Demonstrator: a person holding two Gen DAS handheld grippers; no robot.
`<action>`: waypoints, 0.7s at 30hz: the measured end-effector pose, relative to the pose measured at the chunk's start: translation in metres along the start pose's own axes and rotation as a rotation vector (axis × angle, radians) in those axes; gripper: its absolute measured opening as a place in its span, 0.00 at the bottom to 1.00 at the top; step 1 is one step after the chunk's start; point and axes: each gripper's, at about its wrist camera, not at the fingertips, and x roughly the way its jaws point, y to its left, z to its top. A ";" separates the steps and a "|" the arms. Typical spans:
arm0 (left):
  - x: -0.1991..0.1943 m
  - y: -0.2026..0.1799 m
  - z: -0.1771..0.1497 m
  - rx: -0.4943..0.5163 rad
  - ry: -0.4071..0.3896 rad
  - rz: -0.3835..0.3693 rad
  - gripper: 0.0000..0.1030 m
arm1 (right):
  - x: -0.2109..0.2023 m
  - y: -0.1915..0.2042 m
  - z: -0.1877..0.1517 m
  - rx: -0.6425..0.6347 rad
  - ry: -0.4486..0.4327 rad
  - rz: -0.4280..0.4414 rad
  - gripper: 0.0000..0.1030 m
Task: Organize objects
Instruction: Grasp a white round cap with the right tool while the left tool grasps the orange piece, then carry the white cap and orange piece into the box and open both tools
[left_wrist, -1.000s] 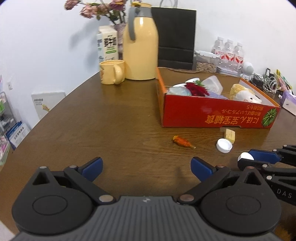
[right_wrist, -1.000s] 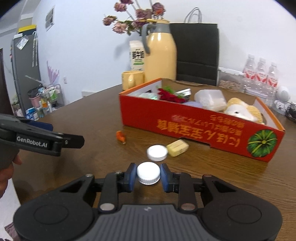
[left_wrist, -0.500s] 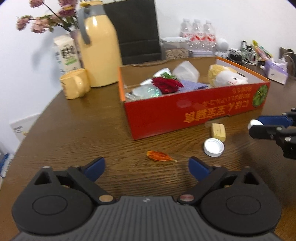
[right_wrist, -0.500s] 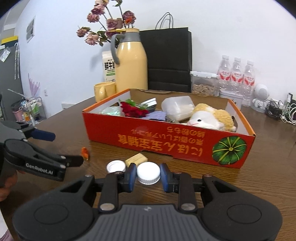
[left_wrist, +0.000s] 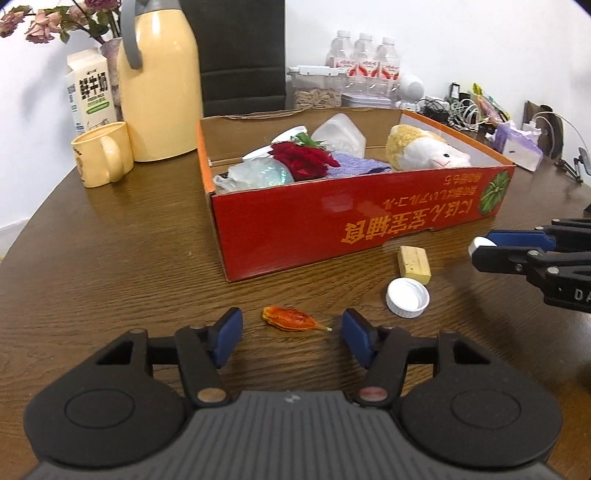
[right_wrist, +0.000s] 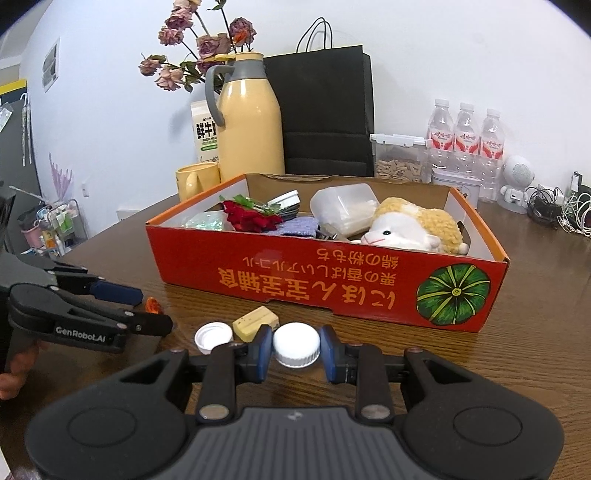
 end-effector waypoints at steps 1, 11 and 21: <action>0.000 -0.001 0.000 0.005 -0.003 -0.006 0.58 | 0.001 0.000 0.000 0.002 0.001 -0.001 0.26; 0.000 -0.003 0.000 0.018 -0.025 -0.035 0.26 | 0.002 -0.001 -0.001 0.005 0.007 -0.001 0.26; -0.005 -0.003 -0.004 -0.004 -0.043 0.010 0.15 | 0.003 -0.001 -0.003 0.007 0.010 -0.003 0.26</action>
